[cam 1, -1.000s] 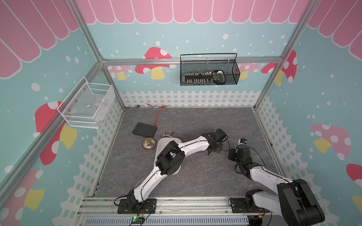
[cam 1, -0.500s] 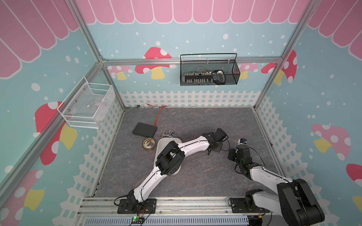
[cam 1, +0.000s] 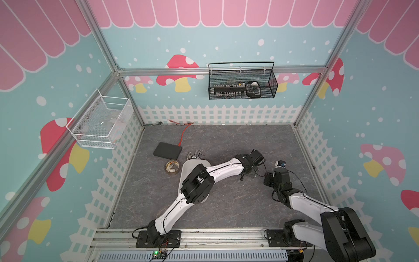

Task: Put the screws on the desktop into the storage box
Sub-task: Pick up the screw from the center of the board, then place the screw in the storage box.

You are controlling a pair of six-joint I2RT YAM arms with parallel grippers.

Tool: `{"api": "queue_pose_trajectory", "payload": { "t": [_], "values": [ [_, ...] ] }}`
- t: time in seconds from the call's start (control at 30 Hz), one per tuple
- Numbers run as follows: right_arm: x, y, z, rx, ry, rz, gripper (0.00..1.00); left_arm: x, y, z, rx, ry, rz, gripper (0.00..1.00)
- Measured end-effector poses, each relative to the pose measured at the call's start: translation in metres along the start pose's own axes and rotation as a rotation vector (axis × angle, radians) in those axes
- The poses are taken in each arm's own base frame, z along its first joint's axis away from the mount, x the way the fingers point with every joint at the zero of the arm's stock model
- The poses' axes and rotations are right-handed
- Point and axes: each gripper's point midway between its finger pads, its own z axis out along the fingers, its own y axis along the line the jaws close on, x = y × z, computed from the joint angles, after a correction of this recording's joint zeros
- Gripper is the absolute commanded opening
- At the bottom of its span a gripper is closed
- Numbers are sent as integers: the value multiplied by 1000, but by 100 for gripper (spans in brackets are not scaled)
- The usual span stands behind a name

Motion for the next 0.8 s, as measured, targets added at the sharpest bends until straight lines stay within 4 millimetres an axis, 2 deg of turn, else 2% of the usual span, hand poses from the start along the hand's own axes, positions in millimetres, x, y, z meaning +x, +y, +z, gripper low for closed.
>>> {"api": "queue_pose_trajectory", "payload": {
  "t": [0.23,0.43,0.53,0.67,0.8],
  "values": [
    [0,0,0,-1,-1,0,47,-5,-2,-15,-4,-12,12,0],
    [-1,1,0,-2,-3,0,47,-22,-3,-48,15,-69,7,0],
    [-1,1,0,-2,-3,0,47,-24,2,-66,10,-88,4,0],
    [-1,1,0,-3,-3,0,47,-17,14,-93,-4,-105,-2,0],
    [-1,1,0,-3,-3,0,47,5,40,-123,-31,-116,-31,0]
  ]
}}
